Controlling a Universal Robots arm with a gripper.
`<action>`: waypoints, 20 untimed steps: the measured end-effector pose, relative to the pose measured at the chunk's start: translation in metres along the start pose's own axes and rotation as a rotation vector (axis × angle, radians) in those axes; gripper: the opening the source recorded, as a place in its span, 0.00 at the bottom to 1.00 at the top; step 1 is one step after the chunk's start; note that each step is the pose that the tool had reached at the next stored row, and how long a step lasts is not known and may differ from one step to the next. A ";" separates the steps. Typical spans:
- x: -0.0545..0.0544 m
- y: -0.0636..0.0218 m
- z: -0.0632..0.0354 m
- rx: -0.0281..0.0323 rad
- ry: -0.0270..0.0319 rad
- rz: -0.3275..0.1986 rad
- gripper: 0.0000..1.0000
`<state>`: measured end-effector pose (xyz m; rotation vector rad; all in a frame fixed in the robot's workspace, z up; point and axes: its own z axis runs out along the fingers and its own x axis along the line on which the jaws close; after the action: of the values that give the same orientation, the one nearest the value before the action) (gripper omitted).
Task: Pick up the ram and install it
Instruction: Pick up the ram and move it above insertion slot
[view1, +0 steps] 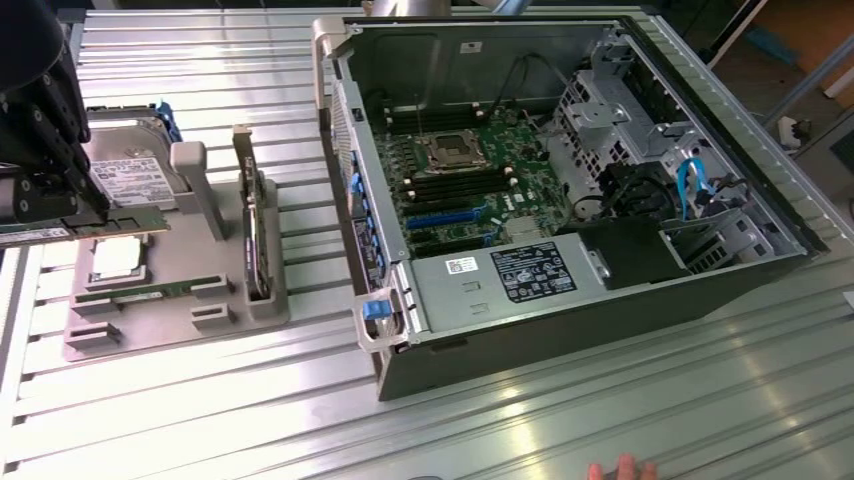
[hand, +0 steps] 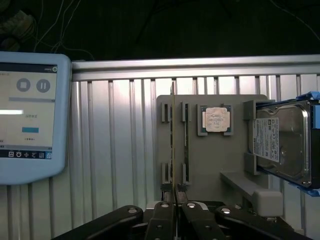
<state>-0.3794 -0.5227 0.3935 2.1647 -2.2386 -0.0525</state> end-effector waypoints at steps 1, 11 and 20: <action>0.000 0.0000 0.0000 0.0000 0.0000 0.000 0.12; 0.000 -0.0067 -0.0003 0.0000 0.0000 0.000 0.12; -0.001 -0.0231 -0.0010 0.0000 0.0000 0.000 0.12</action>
<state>-0.3562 -0.5227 0.3934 2.1647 -2.2387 -0.0525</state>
